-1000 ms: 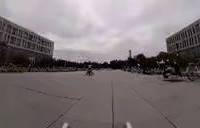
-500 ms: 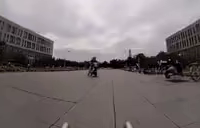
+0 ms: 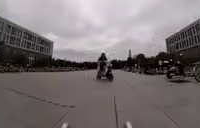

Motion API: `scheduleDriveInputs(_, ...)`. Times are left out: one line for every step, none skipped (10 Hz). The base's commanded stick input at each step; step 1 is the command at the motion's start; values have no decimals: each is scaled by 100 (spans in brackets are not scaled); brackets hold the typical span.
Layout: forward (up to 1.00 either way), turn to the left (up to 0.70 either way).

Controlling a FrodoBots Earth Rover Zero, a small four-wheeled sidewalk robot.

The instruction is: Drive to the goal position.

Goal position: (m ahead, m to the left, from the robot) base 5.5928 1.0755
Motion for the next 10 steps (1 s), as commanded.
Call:
scheduleDriveInputs(45, 0)
scheduleDriveInputs(45, 0)
scheduleDriveInputs(45, 0)
scheduleDriveInputs(45, 0)
scheduleDriveInputs(45, 0)
scheduleDriveInputs(45, 0)
scheduleDriveInputs(45, 0)
scheduleDriveInputs(45, 0)
scheduleDriveInputs(45, 0)
scheduleDriveInputs(45, 0)
